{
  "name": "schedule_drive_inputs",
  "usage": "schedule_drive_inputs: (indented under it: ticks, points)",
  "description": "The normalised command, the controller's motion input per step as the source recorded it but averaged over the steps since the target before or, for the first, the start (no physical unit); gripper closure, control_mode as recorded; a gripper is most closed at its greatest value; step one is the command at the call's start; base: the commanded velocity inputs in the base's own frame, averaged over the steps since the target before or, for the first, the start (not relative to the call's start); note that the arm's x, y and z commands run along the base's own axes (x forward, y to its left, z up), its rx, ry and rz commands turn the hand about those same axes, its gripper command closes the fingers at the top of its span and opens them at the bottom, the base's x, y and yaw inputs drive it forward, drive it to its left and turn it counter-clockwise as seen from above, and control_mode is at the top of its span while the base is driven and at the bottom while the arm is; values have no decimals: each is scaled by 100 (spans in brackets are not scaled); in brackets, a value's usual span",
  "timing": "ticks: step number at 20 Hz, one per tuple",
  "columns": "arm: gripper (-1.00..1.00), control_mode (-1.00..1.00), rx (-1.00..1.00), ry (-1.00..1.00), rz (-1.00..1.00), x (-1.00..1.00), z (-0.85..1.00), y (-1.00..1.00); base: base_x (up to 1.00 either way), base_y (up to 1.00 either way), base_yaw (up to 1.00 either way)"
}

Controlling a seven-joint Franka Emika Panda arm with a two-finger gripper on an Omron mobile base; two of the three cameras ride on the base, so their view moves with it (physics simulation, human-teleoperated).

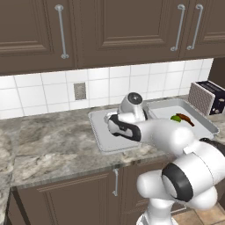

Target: Place one lime and one chicken drumstick in each tupperware on the nearby counter, to pack two identical lunches.

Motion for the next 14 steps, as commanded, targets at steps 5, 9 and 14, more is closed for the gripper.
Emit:
schedule_drive_inputs:
  ticks: [5,9,14]
  points:
    - [100,-100,0,4,0,54,-34,1,0,0,0]
    - [100,-100,0,0,0,52,-46,6,0,0,0]
    - [100,-100,0,0,0,46,-46,10,0,0,0]
